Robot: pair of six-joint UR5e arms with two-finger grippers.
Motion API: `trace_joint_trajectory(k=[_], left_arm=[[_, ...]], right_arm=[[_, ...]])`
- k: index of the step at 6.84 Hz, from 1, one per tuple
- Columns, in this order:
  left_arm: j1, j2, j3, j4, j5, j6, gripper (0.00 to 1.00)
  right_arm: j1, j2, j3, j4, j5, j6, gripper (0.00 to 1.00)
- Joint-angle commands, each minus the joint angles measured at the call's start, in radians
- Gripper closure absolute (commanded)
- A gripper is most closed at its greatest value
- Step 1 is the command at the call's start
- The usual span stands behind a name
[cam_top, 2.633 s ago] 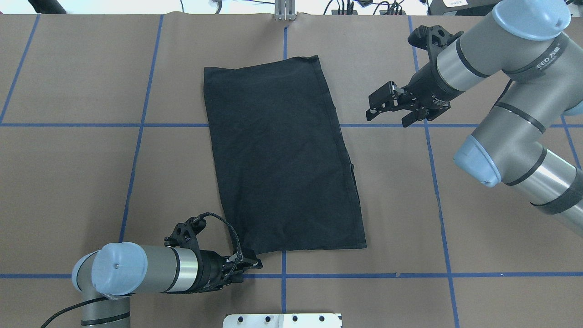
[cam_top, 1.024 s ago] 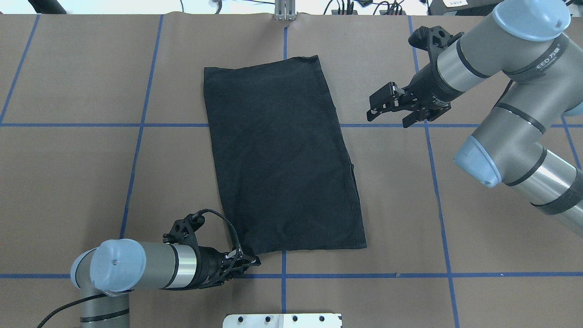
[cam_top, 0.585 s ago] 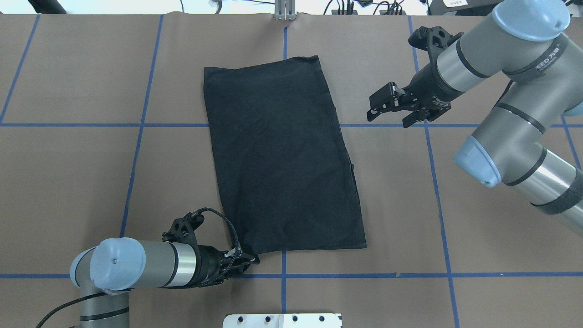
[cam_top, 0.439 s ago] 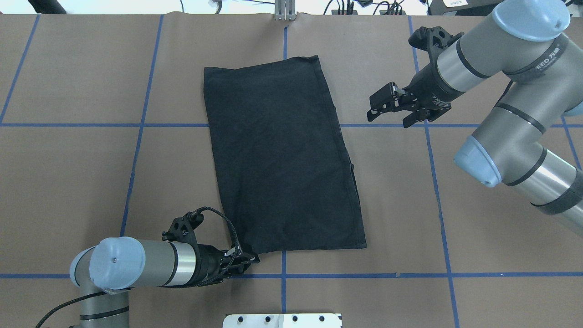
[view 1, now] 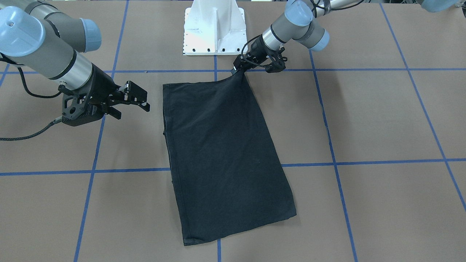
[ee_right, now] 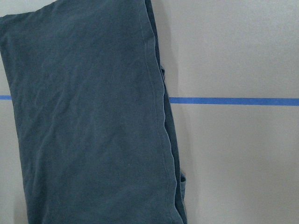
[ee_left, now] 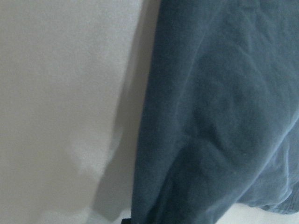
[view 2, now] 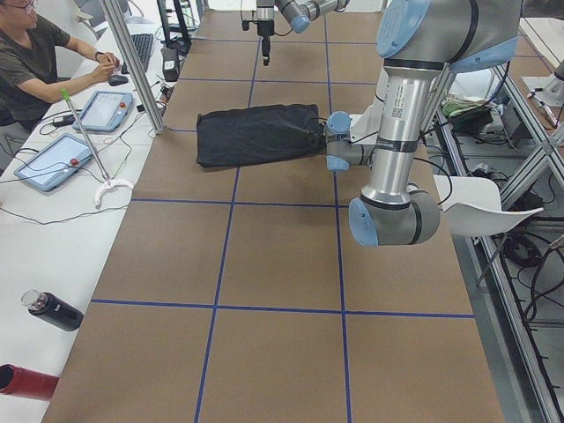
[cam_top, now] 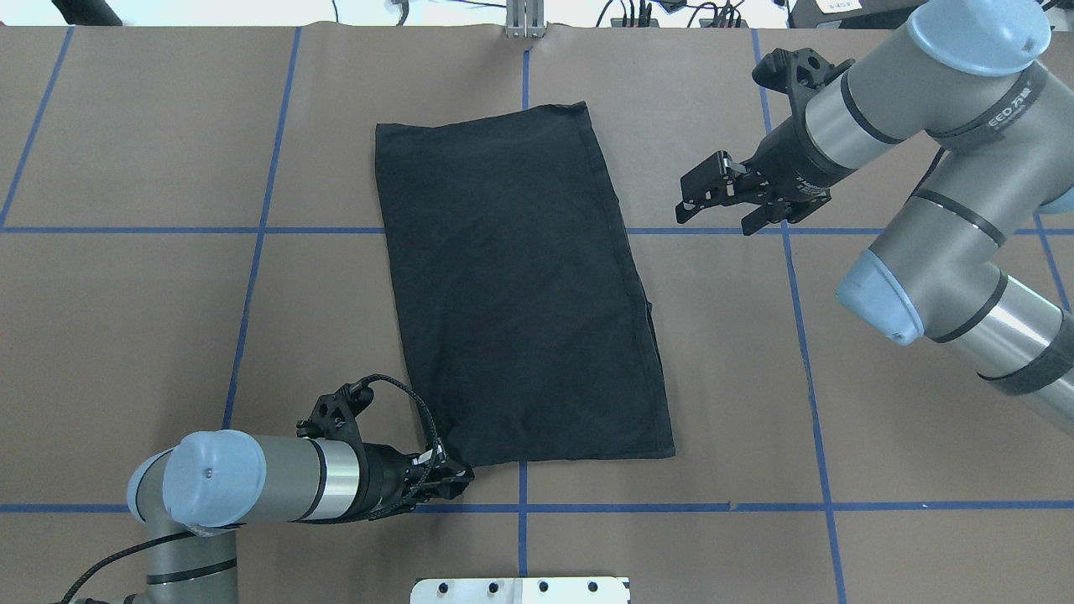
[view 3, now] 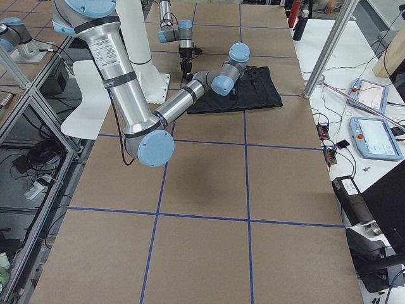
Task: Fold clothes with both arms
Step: 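Close the left gripper on the near corner of the shirt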
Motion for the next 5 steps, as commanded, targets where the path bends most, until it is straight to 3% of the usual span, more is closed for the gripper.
trace_joint_trajectory(k=[1, 5], left_arm=[[-0.001, 0.002, -0.014, 0.012, -0.003, -0.001, 1.0], [-0.105, 0.032, -0.092, 0.075, -0.05, 0.052, 1.0]], right_arm=[[0.0, -0.001, 0.001, 0.0, -0.002, 0.001, 0.0], [-0.027, -0.011, 0.001, 0.0, -0.006, 0.067, 0.0]])
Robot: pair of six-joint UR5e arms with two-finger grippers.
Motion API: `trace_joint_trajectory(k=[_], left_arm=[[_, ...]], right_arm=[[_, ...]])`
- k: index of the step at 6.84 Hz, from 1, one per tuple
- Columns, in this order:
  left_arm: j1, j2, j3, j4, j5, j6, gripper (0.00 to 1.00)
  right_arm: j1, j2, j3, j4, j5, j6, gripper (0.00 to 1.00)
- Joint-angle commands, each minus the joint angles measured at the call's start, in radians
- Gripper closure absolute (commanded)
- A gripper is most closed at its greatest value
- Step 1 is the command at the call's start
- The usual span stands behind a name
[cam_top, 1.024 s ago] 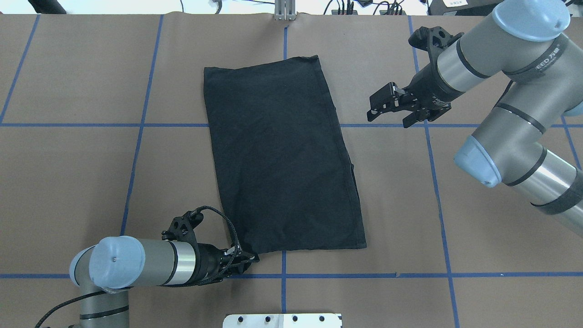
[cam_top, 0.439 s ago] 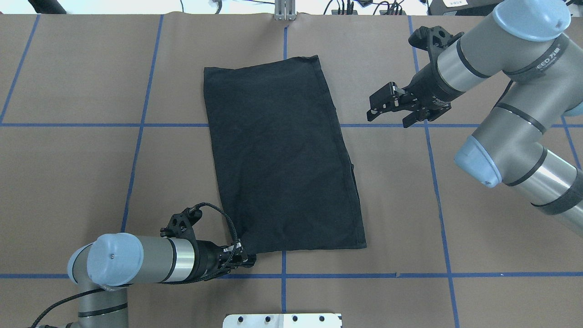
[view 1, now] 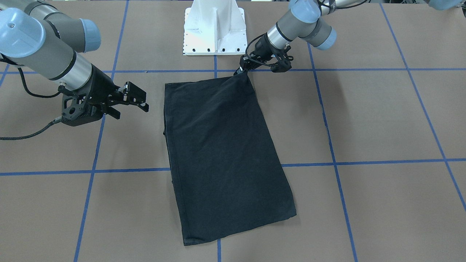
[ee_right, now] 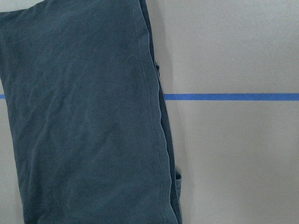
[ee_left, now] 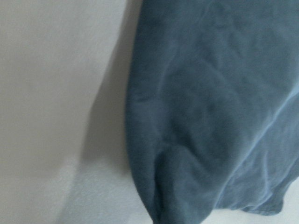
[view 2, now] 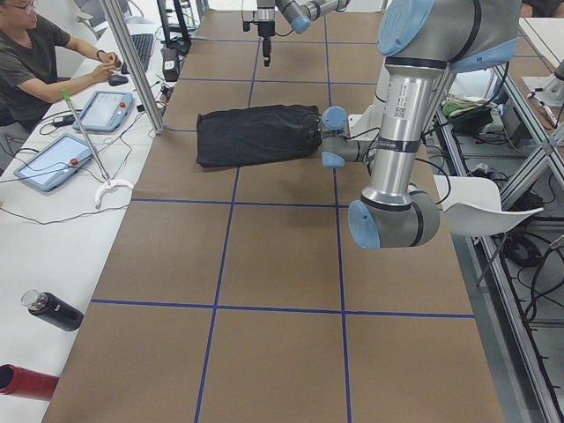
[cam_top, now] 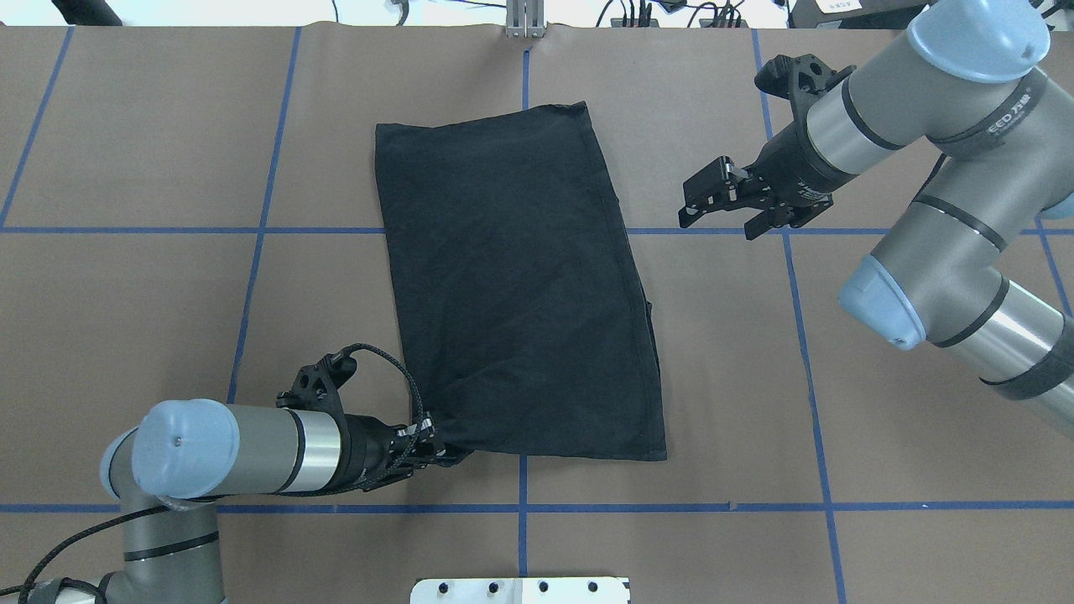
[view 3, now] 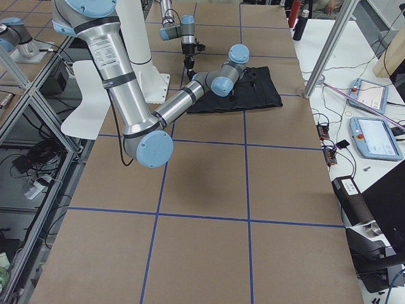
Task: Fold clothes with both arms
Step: 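Move the right gripper down to the shirt's other near corner and grasp it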
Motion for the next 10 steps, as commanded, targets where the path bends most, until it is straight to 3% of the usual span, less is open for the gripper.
trace_joint_trajectory(k=[1, 3, 5, 6, 10], left_arm=[[-0.042, 0.022, -0.019, 0.025, -0.011, 0.061, 1.0], [-0.047, 0.049, -0.045, 0.025, -0.008, 0.072, 1.0], [-0.046, 0.053, -0.047, 0.025, -0.008, 0.072, 1.0], [-0.044, 0.061, -0.047, 0.025, -0.005, 0.073, 1.0], [-0.039, 0.059, -0.047, 0.025, -0.005, 0.072, 1.0]], right_arm=[[-0.033, 0.001, 0.005, 0.002, -0.004, 0.104, 0.0], [-0.12, 0.009, 0.008, 0.033, -0.045, 0.319, 0.0], [-0.363, 0.021, 0.024, 0.103, -0.343, 0.584, 0.0], [-0.427, 0.031, 0.021, 0.069, -0.404, 0.612, 0.0], [-0.513, 0.041, 0.021, -0.139, -0.478, 0.604, 0.0]])
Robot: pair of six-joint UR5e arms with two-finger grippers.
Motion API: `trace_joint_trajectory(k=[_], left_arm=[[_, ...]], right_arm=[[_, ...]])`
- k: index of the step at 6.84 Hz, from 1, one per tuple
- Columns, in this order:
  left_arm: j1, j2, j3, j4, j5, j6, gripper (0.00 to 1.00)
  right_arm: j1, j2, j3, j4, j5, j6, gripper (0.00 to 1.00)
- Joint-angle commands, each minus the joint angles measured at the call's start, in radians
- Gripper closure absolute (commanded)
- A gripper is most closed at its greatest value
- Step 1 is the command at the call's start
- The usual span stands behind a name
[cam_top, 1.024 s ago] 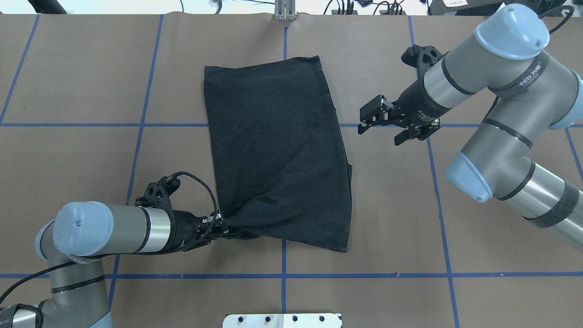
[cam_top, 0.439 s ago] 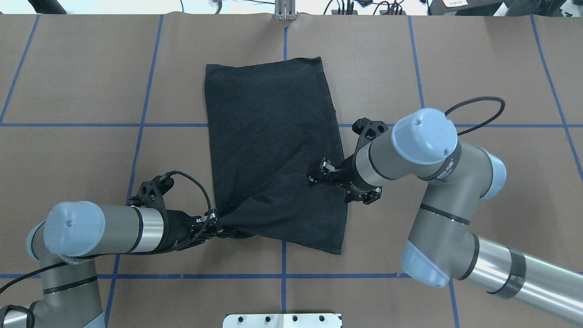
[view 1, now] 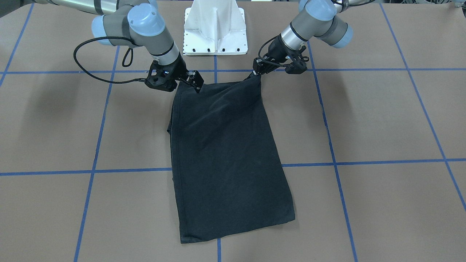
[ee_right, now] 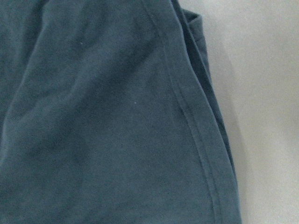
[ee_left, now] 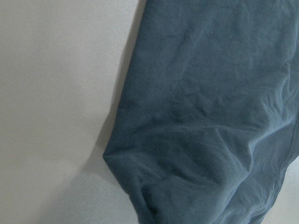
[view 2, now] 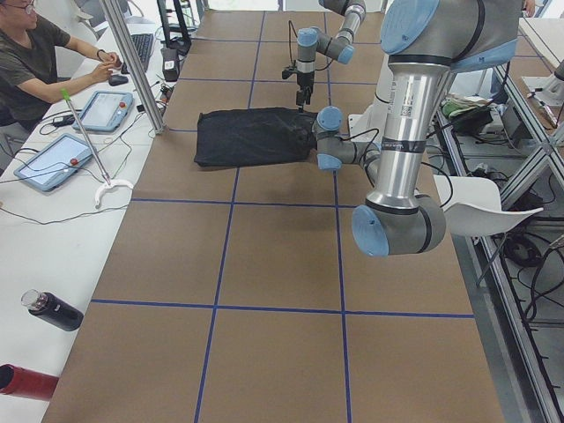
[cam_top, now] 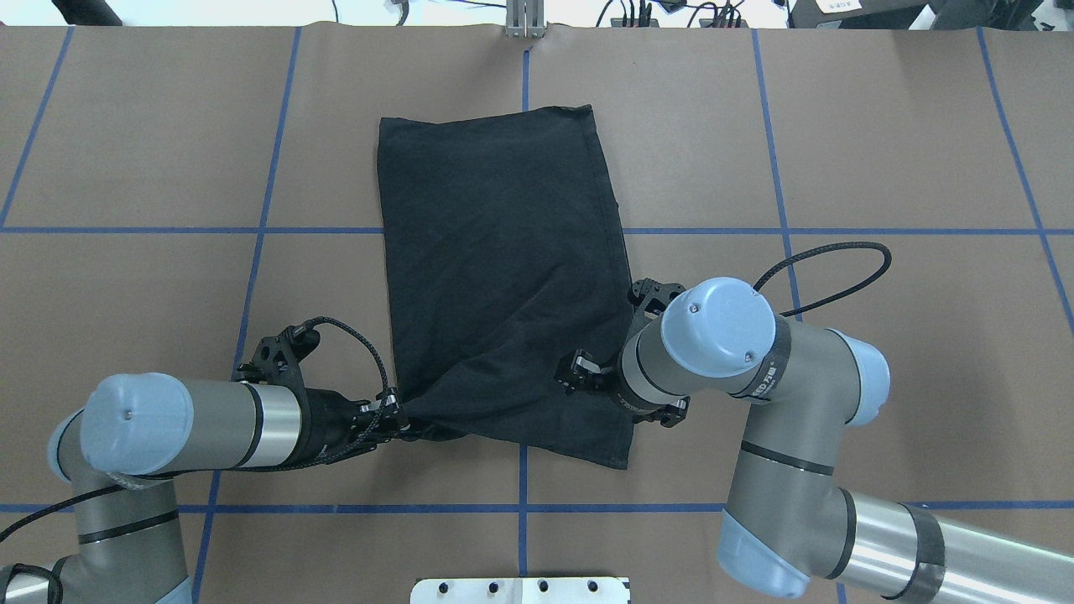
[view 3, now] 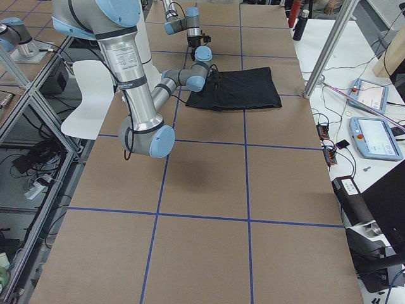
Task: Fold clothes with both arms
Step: 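Move the right gripper down to the shirt's other near corner and grasp it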
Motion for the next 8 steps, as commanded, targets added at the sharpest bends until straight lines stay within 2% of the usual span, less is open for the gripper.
trace_joint_trajectory(k=[1, 8], left_arm=[[0.002, 0.0, 0.0, 0.0, 0.0, 0.0, 1.0], [0.002, 0.0, 0.002, 0.0, 0.0, 0.0, 1.0]], right_arm=[[-0.03, 0.007, -0.004, -0.056, -0.015, -0.004, 0.0], [-0.058, 0.025, -0.059, -0.056, -0.032, -0.01, 0.0]])
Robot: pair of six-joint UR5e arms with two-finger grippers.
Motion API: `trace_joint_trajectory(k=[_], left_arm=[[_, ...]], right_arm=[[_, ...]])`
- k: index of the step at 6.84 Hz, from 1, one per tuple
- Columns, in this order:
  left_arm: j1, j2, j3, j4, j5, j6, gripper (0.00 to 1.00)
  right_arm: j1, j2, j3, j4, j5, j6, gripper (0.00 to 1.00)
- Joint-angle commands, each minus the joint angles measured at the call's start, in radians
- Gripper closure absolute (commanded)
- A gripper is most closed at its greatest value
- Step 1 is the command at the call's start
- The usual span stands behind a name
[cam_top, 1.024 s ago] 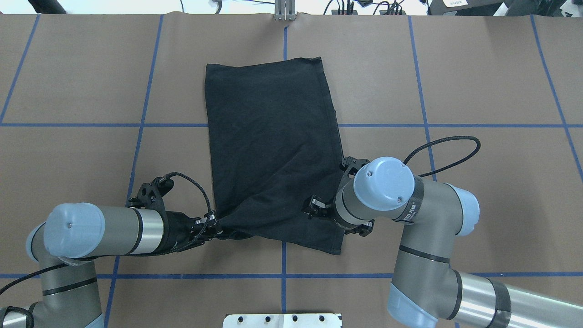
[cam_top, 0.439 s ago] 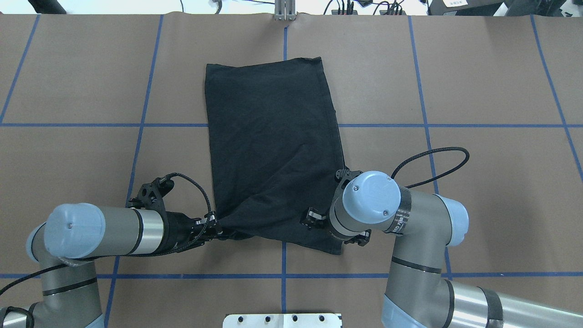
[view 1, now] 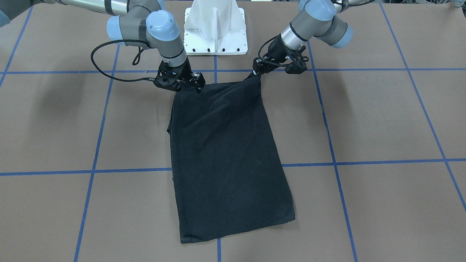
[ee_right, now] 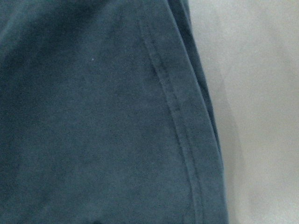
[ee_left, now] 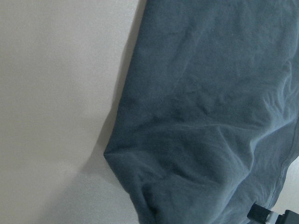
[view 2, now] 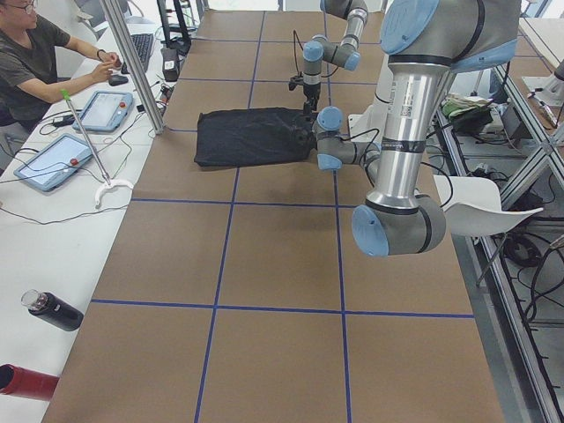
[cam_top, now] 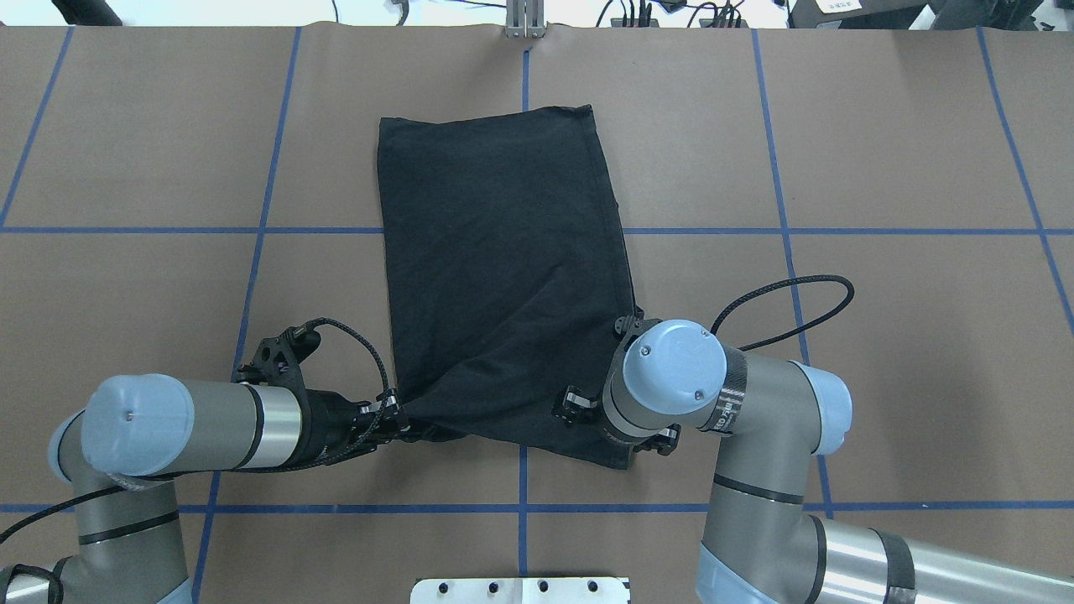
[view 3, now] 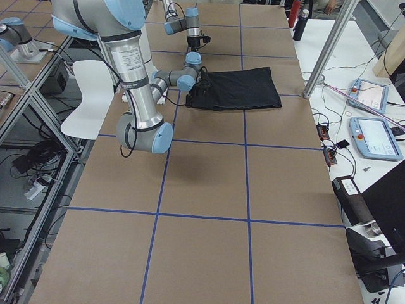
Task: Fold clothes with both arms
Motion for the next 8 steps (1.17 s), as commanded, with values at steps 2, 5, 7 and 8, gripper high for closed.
trace_joint_trajectory(k=[2, 5, 7, 8], left_arm=[[0.001, 0.0, 0.0, 0.0, 0.0, 0.0, 1.0], [0.001, 0.0, 0.0, 0.0, 0.0, 0.0, 1.0], [0.002, 0.0, 0.0, 0.0, 0.0, 0.0, 1.0], [0.002, 0.0, 0.0, 0.0, 0.002, 0.0, 1.0]], right_arm=[[-0.006, 0.001, -0.006, 0.0, 0.002, -0.001, 0.01], [-0.006, 0.001, -0.006, 0.0, 0.008, 0.001, 0.19], [-0.006, 0.001, -0.006, 0.0, 0.009, 0.001, 0.32], [-0.005, 0.002, -0.004, 0.0, 0.009, 0.001, 0.51]])
